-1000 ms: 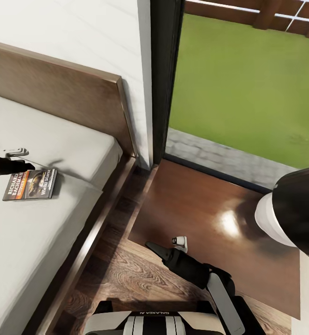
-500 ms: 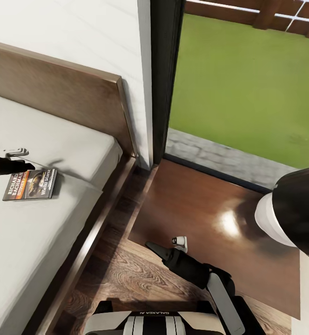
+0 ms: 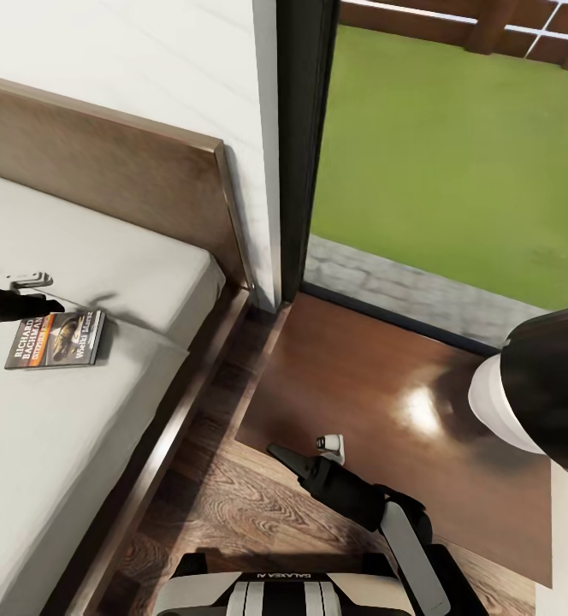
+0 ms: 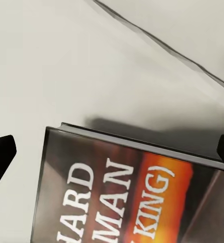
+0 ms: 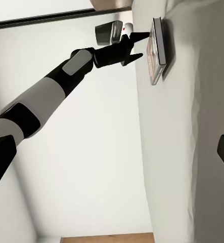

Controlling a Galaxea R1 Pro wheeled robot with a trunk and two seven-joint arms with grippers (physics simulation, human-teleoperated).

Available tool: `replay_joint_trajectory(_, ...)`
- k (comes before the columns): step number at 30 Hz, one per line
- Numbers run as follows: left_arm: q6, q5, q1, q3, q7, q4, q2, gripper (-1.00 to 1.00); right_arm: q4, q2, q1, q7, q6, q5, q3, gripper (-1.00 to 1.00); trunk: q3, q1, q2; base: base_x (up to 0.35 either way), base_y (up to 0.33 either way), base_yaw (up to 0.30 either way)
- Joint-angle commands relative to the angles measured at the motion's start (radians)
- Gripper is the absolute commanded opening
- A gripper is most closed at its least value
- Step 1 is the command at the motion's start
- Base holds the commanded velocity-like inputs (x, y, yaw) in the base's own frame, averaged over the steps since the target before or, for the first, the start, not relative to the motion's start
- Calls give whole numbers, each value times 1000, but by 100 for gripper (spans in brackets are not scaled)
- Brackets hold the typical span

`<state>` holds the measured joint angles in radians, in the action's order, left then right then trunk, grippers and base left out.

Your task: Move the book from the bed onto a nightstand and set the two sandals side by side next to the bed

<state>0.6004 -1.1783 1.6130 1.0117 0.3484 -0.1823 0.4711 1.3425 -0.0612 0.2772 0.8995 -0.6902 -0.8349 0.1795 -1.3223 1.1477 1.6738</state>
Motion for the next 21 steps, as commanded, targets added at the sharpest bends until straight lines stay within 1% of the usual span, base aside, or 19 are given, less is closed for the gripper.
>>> replay_joint_trajectory(1,3,-11,1,7,8,-2,0,100,0,0,0,-1,-6,-6,0,100,0,0,0,0,0,0)
replay_joint_trajectory(9,3,-11,1,6,8,0,1,100,1,0,0,-1,-6,-6,0,100,0,0,0,-24,0,0)
replay_joint_trajectory(21,4,-12,1,7,8,0,2,100,2,0,0,-1,-6,-6,0,100,0,0,0,-136,0,0)
